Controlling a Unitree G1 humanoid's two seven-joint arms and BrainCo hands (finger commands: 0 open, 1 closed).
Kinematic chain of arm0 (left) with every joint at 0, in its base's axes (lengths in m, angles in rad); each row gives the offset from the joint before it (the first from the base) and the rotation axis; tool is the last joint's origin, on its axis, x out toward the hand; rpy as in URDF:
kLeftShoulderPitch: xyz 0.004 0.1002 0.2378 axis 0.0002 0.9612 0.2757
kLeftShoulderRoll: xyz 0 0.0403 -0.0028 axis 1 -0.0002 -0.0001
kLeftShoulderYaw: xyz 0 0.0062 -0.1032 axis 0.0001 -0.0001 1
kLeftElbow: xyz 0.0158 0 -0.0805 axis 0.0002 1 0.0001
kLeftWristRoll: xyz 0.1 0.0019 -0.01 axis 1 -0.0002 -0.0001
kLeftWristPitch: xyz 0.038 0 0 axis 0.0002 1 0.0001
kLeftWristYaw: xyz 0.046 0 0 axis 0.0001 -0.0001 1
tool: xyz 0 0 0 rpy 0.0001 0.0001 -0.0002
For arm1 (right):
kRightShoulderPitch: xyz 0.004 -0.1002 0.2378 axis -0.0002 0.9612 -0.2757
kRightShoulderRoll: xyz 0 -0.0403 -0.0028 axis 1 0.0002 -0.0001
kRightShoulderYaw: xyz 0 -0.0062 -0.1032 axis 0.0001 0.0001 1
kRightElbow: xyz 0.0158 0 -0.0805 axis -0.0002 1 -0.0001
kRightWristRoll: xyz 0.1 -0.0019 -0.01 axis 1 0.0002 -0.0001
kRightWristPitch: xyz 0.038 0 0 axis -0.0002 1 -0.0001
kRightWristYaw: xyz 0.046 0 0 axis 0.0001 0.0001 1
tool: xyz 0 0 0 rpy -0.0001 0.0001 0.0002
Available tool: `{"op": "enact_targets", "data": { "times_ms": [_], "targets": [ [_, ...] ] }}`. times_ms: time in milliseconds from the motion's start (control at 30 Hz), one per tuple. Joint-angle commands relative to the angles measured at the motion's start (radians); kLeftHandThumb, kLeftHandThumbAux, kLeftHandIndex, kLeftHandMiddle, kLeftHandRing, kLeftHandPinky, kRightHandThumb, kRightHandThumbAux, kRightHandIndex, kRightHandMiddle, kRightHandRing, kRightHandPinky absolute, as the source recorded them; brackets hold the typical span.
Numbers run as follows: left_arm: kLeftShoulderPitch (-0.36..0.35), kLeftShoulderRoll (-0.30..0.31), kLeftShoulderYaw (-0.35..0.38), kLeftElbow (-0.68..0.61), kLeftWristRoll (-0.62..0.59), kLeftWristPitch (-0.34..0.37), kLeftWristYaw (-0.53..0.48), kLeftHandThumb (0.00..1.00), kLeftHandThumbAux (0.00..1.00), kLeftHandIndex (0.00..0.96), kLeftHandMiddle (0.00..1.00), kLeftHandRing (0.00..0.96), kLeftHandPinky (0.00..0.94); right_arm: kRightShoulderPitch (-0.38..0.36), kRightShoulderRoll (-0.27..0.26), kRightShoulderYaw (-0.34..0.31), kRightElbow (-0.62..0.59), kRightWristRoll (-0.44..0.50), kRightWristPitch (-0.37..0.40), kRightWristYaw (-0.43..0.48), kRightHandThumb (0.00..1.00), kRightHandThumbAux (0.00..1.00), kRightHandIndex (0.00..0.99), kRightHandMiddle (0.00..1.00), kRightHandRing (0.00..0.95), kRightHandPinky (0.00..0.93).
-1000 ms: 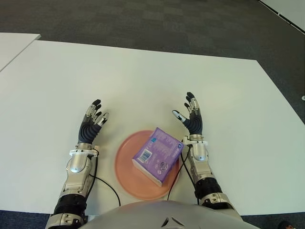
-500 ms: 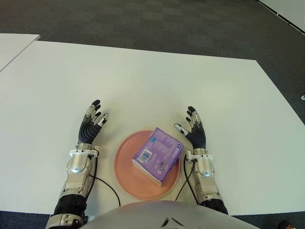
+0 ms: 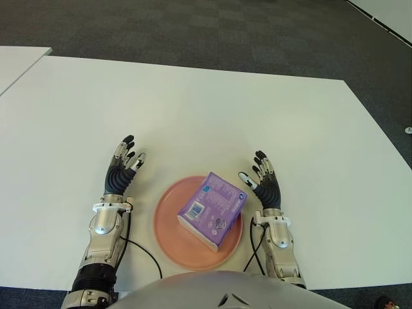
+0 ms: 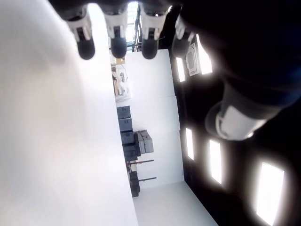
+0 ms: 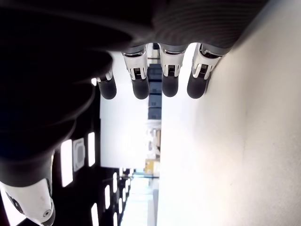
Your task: Put the tissue paper into the plate.
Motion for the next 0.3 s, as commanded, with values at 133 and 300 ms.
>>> {"op": "enact_targets", "data": {
  "times_ms": [133,300],
  "targets": [
    [0.050,-0.011,-0.009,0.050,0.003,0.031,-0.003,0.000,0.579,0.000,0.000,0.000,0.000,0.044,0.010,0.003,0.019,-0.014,0.083,-0.016,0.046,0.677,0.000,0.000,0.000,0.000],
    [0.049,-0.010,-0.007,0.054,0.005,0.028,0.000,0.000,0.579,0.000,0.000,0.000,0.000,0.045,0.014,0.006,0.014,-0.017,0.091,-0.019,0.049,0.686,0.000,0.000,0.000,0.000]
  ]
}}
